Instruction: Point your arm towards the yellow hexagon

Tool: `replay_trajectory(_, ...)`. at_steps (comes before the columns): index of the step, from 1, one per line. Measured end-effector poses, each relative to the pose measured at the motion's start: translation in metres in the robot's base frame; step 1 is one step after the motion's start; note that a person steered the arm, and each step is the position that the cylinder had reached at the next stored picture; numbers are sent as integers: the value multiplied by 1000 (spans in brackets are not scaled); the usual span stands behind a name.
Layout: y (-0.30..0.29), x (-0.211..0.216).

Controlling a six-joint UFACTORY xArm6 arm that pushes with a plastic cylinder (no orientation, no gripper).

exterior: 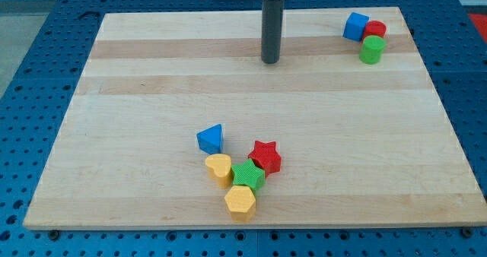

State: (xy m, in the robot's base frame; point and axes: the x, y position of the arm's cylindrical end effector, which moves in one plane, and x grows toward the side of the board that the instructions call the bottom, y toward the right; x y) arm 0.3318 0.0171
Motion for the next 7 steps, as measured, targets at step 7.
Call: replay_trajectory(7,-139,263)
